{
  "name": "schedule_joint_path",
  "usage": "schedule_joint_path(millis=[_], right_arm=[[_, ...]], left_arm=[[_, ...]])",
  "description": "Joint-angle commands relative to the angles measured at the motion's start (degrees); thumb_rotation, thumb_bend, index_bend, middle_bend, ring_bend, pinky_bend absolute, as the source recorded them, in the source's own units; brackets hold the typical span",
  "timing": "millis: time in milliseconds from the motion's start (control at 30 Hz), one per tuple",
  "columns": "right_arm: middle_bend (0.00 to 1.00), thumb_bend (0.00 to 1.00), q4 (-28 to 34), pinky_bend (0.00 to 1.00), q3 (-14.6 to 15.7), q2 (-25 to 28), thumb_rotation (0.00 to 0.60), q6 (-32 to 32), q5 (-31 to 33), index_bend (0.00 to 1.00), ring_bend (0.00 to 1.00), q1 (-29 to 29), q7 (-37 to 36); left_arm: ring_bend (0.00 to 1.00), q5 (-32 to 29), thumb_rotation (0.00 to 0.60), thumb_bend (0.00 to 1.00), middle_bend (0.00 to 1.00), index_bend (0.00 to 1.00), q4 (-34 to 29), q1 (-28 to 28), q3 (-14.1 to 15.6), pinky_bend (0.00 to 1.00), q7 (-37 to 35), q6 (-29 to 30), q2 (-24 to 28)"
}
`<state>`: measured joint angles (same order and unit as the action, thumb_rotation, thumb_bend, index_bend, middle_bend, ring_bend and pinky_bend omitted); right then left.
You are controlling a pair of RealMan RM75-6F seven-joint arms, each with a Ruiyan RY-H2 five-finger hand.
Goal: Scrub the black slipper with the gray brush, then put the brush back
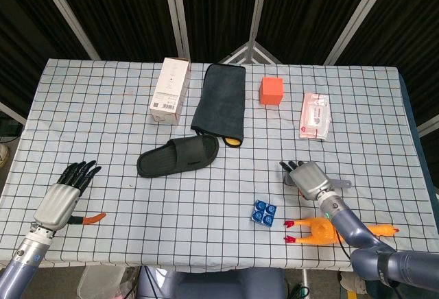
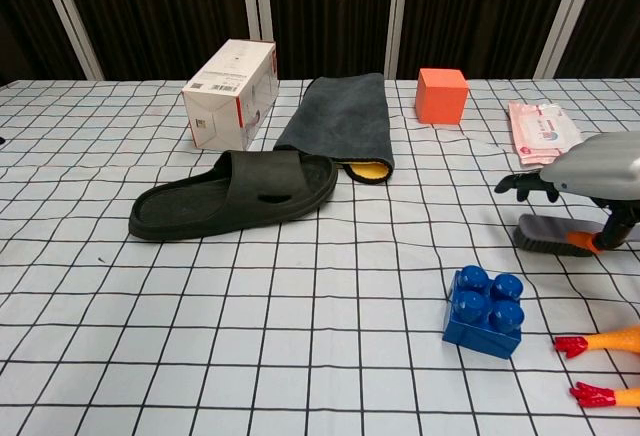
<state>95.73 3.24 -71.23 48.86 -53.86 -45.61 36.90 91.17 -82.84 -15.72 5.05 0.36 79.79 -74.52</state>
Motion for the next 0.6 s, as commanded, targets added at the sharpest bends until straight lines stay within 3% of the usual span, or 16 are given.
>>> schedule_joint_path(millis=[33, 200, 333, 467, 600], right_arm=[[0.08, 0.41, 3.68, 0.4, -0.11, 2.13, 0.6, 3.1, -1.67, 0.0, 0.17, 1.48, -0.75], [0.0, 0.36, 8.5, 0.31, -0.2, 4.44, 0.6, 5.04, -3.14, 0.0, 0.06, 3.85, -5.0], [0.0, 0.35, 13.02, 0.17, -0.11, 6.6, 0.6, 11.15, -9.64, 0.0, 0.0, 8.4, -11.21], [0.0, 0.35, 15.81, 0.03, 4.46, 9.05, 0.6, 24.49, -21.65, 0.0, 0.0, 17.63, -14.33], [0.0, 0.35, 13.11, 0.0, 11.58, 8.18, 0.6, 43.22, -30.48, 0.0, 0.0, 32.32, -11.52]], left_arm=[[0.0, 0.31, 0.365, 0.17, 0.0, 0.0, -0.23, 0.15, 0.16, 0.05, 0.14, -0.04, 0.08], [0.0, 1.03, 0.365, 0.17, 0.0, 0.0, -0.81, 0.37, 0.27, 0.05, 0.71, 0.17, 0.23], [0.0, 2.29, 0.362, 0.14, 0.0, 0.0, -1.48, 0.78, 0.72, 0.05, 1.32, 0.9, 0.46], [0.0, 3.21, 0.364, 0.11, 0.0, 0.0, -2.29, 1.85, 1.42, 0.05, 2.43, 2.21, 1.28], [0.0, 3.55, 0.36, 0.1, 0.0, 0.0, -2.7, 4.08, 2.7, 0.05, 4.31, 4.08, 2.55]])
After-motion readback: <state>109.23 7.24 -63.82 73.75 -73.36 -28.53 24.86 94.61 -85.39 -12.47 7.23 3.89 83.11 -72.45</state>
